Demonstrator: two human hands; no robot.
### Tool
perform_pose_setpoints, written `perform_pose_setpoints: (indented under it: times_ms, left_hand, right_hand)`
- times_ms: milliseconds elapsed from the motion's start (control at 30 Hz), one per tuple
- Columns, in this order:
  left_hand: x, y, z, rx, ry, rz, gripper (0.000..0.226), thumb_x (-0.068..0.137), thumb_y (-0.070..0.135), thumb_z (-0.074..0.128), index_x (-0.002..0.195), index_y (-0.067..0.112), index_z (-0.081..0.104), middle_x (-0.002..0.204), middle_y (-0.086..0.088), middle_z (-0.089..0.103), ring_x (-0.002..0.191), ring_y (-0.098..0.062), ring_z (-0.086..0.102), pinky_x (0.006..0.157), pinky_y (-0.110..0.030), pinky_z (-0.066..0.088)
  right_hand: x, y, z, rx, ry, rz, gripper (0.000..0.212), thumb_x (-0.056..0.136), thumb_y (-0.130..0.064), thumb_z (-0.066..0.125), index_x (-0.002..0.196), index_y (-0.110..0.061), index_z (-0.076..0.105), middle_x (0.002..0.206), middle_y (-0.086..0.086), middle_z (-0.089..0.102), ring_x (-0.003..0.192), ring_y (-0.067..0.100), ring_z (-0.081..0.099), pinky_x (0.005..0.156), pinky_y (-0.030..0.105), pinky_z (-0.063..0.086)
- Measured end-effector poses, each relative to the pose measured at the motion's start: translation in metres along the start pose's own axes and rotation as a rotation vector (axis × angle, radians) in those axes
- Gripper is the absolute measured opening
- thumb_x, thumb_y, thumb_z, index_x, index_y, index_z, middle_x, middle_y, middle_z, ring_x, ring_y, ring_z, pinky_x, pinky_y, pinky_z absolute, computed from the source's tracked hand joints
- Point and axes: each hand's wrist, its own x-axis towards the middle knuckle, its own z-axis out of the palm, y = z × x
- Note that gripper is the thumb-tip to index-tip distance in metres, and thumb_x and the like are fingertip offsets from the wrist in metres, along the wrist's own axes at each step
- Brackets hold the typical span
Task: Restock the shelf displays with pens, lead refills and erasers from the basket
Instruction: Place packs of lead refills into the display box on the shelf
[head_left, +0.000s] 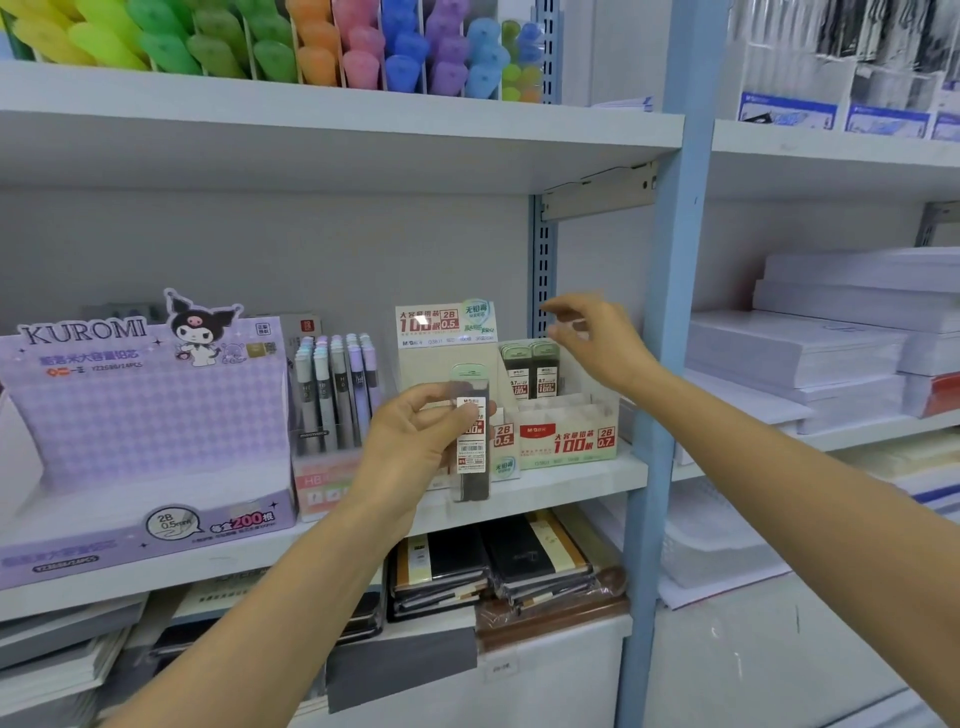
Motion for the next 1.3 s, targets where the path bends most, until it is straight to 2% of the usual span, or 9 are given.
perform_pose_setpoints:
  times_ms: [67, 200, 267, 367, 500, 567, 667, 1000, 1300]
  left_hand:
    - [0.002, -0.001, 0.003, 0.031, 0.029, 0.012, 0.021, 0.088, 0.009, 0.066, 0.108, 0.007, 0.06, 0.089, -0.006, 0.077, 0.084, -0.02, 0.074, 0.077, -0.036, 0.06]
    - [0.005, -0.001, 0.016, 0.081, 0.02, 0.081, 0.017, 0.088, 0.012, 0.069, 0.101, 0.008, 0.06, 0.082, -0.005, 0.076, 0.078, -0.017, 0.074, 0.064, -0.026, 0.056]
    - [0.005, -0.001, 0.025, 0.132, 0.014, 0.125, 0.016, 0.086, 0.014, 0.07, 0.1, 0.01, 0.062, 0.083, -0.003, 0.076, 0.081, -0.016, 0.073, 0.065, -0.024, 0.057]
    - [0.006, -0.006, 0.031, 0.389, 0.092, 0.349, 0.018, 0.088, 0.021, 0.068, 0.105, 0.017, 0.063, 0.099, 0.003, 0.069, 0.094, -0.012, 0.066, 0.082, -0.025, 0.054]
    - [0.004, -0.015, 0.029, 1.056, 0.073, 0.701, 0.037, 0.095, 0.032, 0.054, 0.131, 0.023, 0.053, 0.138, 0.007, 0.05, 0.13, -0.01, 0.037, 0.11, -0.027, 0.025]
    - [0.006, -0.024, 0.03, 1.343, -0.034, 0.689, 0.051, 0.096, 0.037, 0.051, 0.145, 0.026, 0.038, 0.155, 0.005, 0.031, 0.145, -0.015, 0.017, 0.121, -0.037, 0.008]
    - [0.01, -0.037, 0.03, 1.62, -0.116, 0.609, 0.068, 0.097, 0.043, 0.046, 0.154, 0.027, 0.011, 0.163, 0.001, 0.008, 0.15, -0.021, 0.003, 0.121, -0.047, 0.0]
    - [0.015, -0.049, 0.022, 1.699, -0.096, 0.644, 0.07, 0.098, 0.04, 0.044, 0.155, 0.028, 0.004, 0.164, -0.001, 0.002, 0.146, -0.023, 0.016, 0.121, -0.047, 0.005]
    - [0.016, -0.053, 0.024, 1.659, -0.081, 0.643, 0.069, 0.095, 0.04, 0.048, 0.154, 0.028, 0.013, 0.163, -0.001, 0.009, 0.144, -0.022, 0.021, 0.119, -0.046, 0.008]
  right_hand:
    - [-0.007, -0.014, -0.009, 0.155, 0.036, -0.041, 0.029, 0.098, -0.022, 0.054, 0.126, -0.016, 0.059, 0.119, -0.001, 0.064, 0.103, 0.009, 0.059, 0.096, 0.032, 0.05]
    - [-0.031, -0.04, -0.019, 0.405, -0.416, -0.147, 0.03, 0.094, -0.025, 0.059, 0.124, -0.024, 0.059, 0.114, -0.005, 0.067, 0.099, 0.007, 0.066, 0.083, 0.021, 0.054]
    - [-0.039, -0.042, -0.021, 0.404, -0.503, -0.154, 0.026, 0.092, -0.018, 0.063, 0.118, -0.02, 0.064, 0.108, 0.0, 0.07, 0.09, 0.008, 0.068, 0.08, 0.021, 0.054]
    - [-0.036, -0.036, -0.036, 0.362, -0.349, -0.113, 0.02, 0.092, -0.013, 0.063, 0.111, -0.015, 0.066, 0.1, 0.001, 0.07, 0.084, 0.008, 0.067, 0.076, 0.021, 0.054]
    - [-0.023, -0.018, -0.062, 0.131, 0.145, -0.076, 0.009, 0.094, -0.009, 0.059, 0.102, -0.012, 0.063, 0.094, 0.009, 0.068, 0.076, 0.018, 0.065, 0.069, 0.03, 0.055]
    - [-0.019, -0.011, -0.064, -0.06, 0.266, -0.064, 0.01, 0.094, -0.008, 0.058, 0.102, -0.008, 0.063, 0.094, 0.009, 0.069, 0.08, 0.025, 0.066, 0.076, 0.039, 0.055]
    - [-0.018, -0.011, -0.051, -0.22, 0.242, -0.065, 0.014, 0.094, -0.005, 0.054, 0.105, -0.007, 0.063, 0.097, 0.01, 0.069, 0.088, 0.028, 0.064, 0.08, 0.038, 0.052]
    - [-0.007, -0.008, -0.026, -0.323, 0.176, -0.012, 0.018, 0.099, -0.008, 0.047, 0.11, -0.004, 0.061, 0.104, 0.014, 0.067, 0.093, 0.032, 0.061, 0.071, 0.031, 0.041]
    - [-0.006, 0.006, -0.008, -0.455, 0.045, -0.01, 0.024, 0.093, 0.006, 0.048, 0.11, -0.004, 0.061, 0.104, 0.014, 0.066, 0.091, 0.032, 0.061, 0.077, 0.04, 0.052]
